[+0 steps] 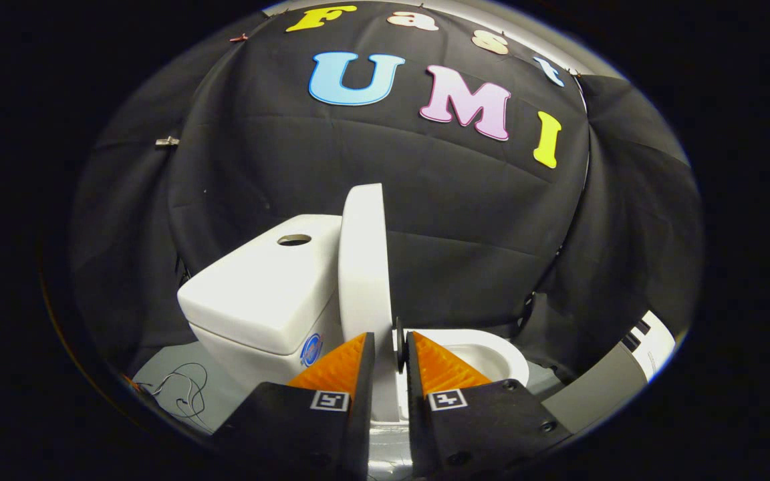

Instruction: Open the toilet lid.

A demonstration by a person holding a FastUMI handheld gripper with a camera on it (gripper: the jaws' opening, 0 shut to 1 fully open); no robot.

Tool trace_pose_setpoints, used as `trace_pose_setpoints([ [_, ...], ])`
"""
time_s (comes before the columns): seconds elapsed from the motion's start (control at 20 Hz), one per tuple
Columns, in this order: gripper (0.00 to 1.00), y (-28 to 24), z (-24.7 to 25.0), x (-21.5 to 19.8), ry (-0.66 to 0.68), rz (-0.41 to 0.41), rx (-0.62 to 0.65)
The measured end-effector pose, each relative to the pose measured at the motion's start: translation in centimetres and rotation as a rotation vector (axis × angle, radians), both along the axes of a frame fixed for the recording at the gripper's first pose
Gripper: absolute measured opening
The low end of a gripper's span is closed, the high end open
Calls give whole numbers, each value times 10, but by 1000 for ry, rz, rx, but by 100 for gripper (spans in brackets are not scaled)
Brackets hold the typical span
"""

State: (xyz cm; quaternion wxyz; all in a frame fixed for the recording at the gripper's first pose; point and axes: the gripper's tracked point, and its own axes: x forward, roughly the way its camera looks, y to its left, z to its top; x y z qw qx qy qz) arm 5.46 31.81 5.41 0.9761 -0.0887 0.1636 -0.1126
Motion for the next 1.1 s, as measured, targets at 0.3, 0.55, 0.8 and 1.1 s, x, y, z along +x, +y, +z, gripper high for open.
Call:
trace_pose_setpoints([
  [0.3,53,1,2,0,-7,26,-13],
  [0.55,79,6,10,0,-29,71,-47],
  [0.8,99,8,17,-4,-35,126,-36],
  [1.1,99,7,60,-14,-89,182,40],
])
